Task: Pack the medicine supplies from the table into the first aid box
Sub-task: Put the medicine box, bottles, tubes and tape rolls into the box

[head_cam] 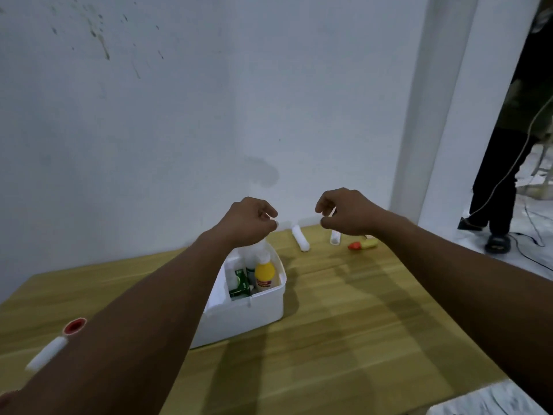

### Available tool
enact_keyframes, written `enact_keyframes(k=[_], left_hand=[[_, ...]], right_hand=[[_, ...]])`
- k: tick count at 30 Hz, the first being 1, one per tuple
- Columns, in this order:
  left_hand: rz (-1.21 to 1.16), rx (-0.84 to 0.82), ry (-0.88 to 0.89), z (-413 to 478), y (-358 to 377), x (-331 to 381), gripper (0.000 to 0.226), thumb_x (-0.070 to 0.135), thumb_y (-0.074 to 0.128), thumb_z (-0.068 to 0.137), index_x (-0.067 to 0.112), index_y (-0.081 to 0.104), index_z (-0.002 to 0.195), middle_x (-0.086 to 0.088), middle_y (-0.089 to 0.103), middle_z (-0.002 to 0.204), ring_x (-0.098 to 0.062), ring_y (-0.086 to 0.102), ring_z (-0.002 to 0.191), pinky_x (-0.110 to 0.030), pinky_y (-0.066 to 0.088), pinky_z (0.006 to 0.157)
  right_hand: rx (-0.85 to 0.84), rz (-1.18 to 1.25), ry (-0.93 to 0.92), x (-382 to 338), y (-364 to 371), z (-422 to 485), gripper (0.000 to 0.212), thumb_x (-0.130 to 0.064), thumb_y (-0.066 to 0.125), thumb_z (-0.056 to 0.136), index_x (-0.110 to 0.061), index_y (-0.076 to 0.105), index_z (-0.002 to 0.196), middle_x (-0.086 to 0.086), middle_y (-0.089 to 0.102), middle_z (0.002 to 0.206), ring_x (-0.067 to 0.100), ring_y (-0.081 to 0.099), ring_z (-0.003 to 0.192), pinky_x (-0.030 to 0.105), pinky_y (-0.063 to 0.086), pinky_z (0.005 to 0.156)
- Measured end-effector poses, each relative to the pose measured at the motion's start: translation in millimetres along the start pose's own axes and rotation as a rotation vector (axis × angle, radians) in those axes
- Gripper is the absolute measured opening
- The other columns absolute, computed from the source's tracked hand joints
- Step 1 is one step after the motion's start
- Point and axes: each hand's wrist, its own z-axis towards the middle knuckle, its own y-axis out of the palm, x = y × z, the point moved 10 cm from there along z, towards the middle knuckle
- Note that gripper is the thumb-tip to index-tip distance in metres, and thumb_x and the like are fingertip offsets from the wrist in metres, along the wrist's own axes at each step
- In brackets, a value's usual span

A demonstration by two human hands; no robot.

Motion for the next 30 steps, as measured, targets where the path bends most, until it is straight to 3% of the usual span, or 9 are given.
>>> enact_keyframes(k=[6,9,12,16,20,22,25,30], left_hand=[[0.034,-0.12,0.027,39,45,23,0.029,0.029,0.069,0.087,0.021,0.071,0.116,-0.001,0.071,0.106,-0.012,0.063,0.095,-0.015,0.042,0.068],[0.043,-0.219,-0.001,61,80,26,0.03,0.031,0.069,0.086,0.024,0.069,0.115,0.0,0.069,0.11,-0.014,0.061,0.106,-0.022,0.042,0.08],[0.072,-0.315,-0.026,77,113,24,0.033,0.035,0.071,0.084,0.026,0.068,0.116,0.0,0.069,0.11,-0.015,0.061,0.108,-0.027,0.047,0.085],[0.113,-0.374,-0.035,87,136,23,0.037,0.037,0.071,0.085,0.026,0.065,0.12,-0.002,0.067,0.116,-0.018,0.06,0.111,-0.035,0.051,0.095],[0.127,-0.364,-0.046,87,131,21,0.038,0.036,0.071,0.085,0.025,0.065,0.122,-0.002,0.068,0.115,-0.019,0.06,0.113,-0.034,0.05,0.094],[0.119,-0.336,-0.037,81,118,24,0.038,0.035,0.071,0.085,0.025,0.066,0.121,-0.002,0.068,0.115,-0.019,0.06,0.113,-0.032,0.048,0.093],[0.103,-0.264,-0.022,66,84,28,0.035,0.034,0.07,0.087,0.024,0.066,0.12,-0.002,0.068,0.113,-0.017,0.06,0.11,-0.027,0.044,0.087],[0.098,-0.1,-0.039,29,14,14,0.033,0.034,0.07,0.088,0.024,0.067,0.119,0.001,0.071,0.103,-0.016,0.062,0.102,-0.024,0.04,0.081]], right_hand=[[-0.081,-0.221,0.146,84,15,13,0.031,-0.014,0.066,0.082,-0.017,0.066,0.113,0.003,0.065,0.119,0.021,0.059,0.107,0.036,0.051,0.089],[-0.177,-0.395,0.16,120,40,22,0.042,-0.035,0.072,0.084,-0.023,0.062,0.123,0.002,0.06,0.133,0.022,0.056,0.116,0.037,0.049,0.093],[-0.228,-0.57,0.146,142,60,29,0.032,-0.046,0.057,0.094,-0.03,0.064,0.12,0.007,0.039,0.155,0.025,0.054,0.119,0.036,0.044,0.085],[-0.22,-0.62,0.121,156,73,37,0.026,-0.043,0.048,0.099,-0.026,0.068,0.1,0.012,0.033,0.158,0.024,0.056,0.101,0.032,0.038,0.071],[-0.185,-0.506,0.12,154,70,35,0.021,-0.04,0.054,0.096,-0.024,0.067,0.096,0.013,0.052,0.142,0.017,0.053,0.08,0.03,0.038,0.064],[-0.144,-0.383,0.111,141,60,31,0.011,-0.031,0.061,0.09,-0.021,0.065,0.093,0.015,0.06,0.13,0.016,0.057,0.08,0.031,0.043,0.063],[-0.019,-0.162,0.075,104,29,29,0.015,-0.019,0.069,0.079,-0.013,0.068,0.093,0.006,0.07,0.099,0.022,0.064,0.087,0.038,0.054,0.075],[0.099,0.245,-0.005,17,-15,25,0.02,-0.022,0.082,0.076,-0.012,0.071,0.09,0.003,0.074,0.084,0.017,0.072,0.078,0.031,0.059,0.069]])
